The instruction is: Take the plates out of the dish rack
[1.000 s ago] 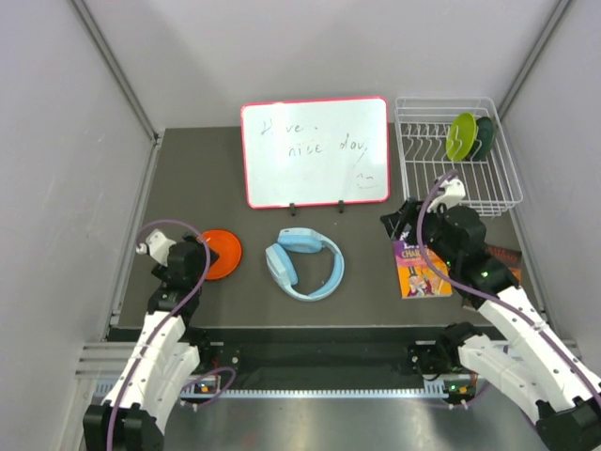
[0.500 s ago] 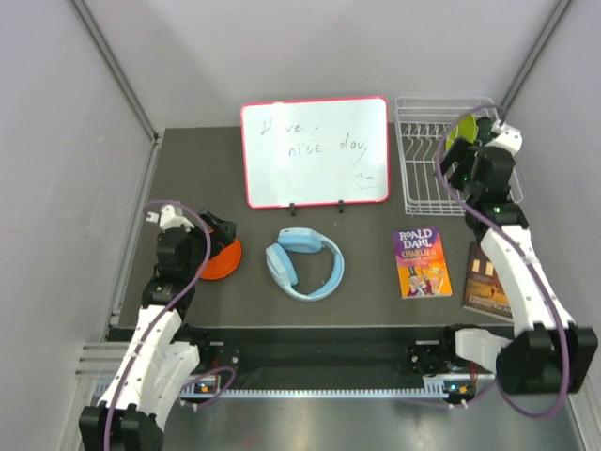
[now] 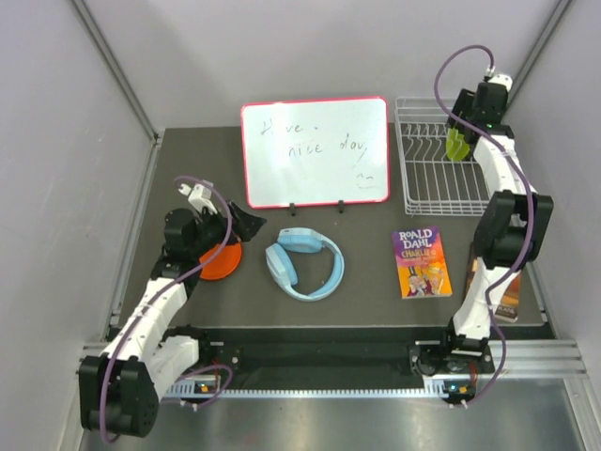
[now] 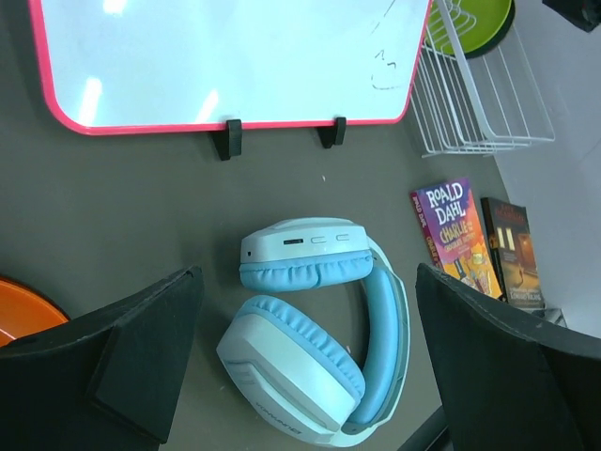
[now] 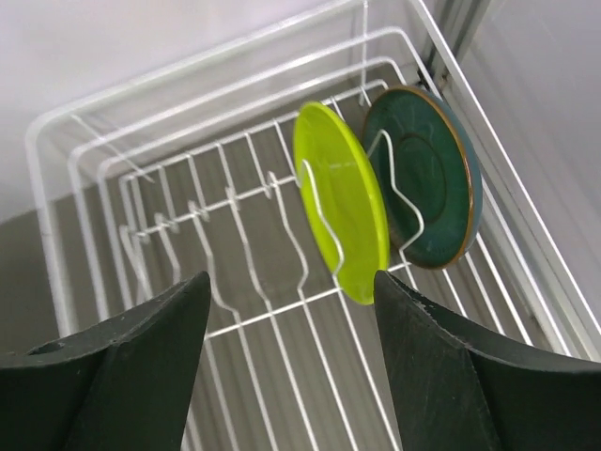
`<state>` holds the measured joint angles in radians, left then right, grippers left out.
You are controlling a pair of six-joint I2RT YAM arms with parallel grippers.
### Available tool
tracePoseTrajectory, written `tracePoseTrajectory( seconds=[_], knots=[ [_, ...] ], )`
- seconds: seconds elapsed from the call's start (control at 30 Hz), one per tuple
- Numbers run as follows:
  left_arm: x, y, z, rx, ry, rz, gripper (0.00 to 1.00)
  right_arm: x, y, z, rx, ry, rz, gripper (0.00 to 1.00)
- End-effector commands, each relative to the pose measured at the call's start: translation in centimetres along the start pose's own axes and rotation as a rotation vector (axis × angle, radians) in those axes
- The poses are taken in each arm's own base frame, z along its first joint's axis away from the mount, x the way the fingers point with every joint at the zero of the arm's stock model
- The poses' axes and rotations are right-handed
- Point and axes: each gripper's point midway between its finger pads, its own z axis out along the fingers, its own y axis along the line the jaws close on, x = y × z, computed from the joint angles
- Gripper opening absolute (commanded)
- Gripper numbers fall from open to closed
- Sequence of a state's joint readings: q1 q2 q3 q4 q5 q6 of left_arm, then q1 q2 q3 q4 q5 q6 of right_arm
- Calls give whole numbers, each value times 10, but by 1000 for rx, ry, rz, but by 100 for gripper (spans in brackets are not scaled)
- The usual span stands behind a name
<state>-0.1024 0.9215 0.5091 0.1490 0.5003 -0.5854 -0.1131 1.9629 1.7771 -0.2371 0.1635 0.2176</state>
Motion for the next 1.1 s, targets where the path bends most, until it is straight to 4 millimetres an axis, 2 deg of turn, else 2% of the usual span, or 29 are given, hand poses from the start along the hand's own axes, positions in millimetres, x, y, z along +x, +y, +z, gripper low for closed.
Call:
tracePoseTrajectory(
  seconds=[0.0, 0.13, 0.37, 0.57, 0.67, 0.77, 0.8, 0.87, 0.9, 1.0, 1.07],
  knots=[
    [-19, -14, 4, 51, -56, 96, 99, -19, -13, 15, 40, -25, -64, 70],
    [-15, -10, 8, 47, -46, 95, 99, -8, -19, 34, 70, -5, -103, 69],
    [-8, -1, 16, 35, -14, 87, 99, 9, -38, 50, 153, 27, -159, 69],
    [-5, 2, 19, 32, -4, 82, 98, 26, -42, 67, 148, 59, -162, 62],
    [-3, 3, 20, 35, 3, 81, 98, 30, -42, 70, 142, 69, -162, 53],
    [-3, 3, 20, 34, 5, 78, 98, 33, -44, 72, 137, 78, -169, 52],
    [-2, 4, 20, 33, 6, 79, 98, 33, -43, 72, 133, 79, -172, 45],
    [-2, 4, 20, 32, 6, 79, 98, 36, -44, 73, 130, 86, -174, 38],
    [-2, 4, 20, 32, 6, 79, 98, 35, -43, 73, 125, 84, -179, 26],
    [-2, 4, 20, 29, 4, 80, 97, 32, -42, 71, 123, 79, -178, 4],
    [0, 6, 20, 27, 8, 76, 98, 29, -41, 70, 122, 70, -174, 0]
  ],
)
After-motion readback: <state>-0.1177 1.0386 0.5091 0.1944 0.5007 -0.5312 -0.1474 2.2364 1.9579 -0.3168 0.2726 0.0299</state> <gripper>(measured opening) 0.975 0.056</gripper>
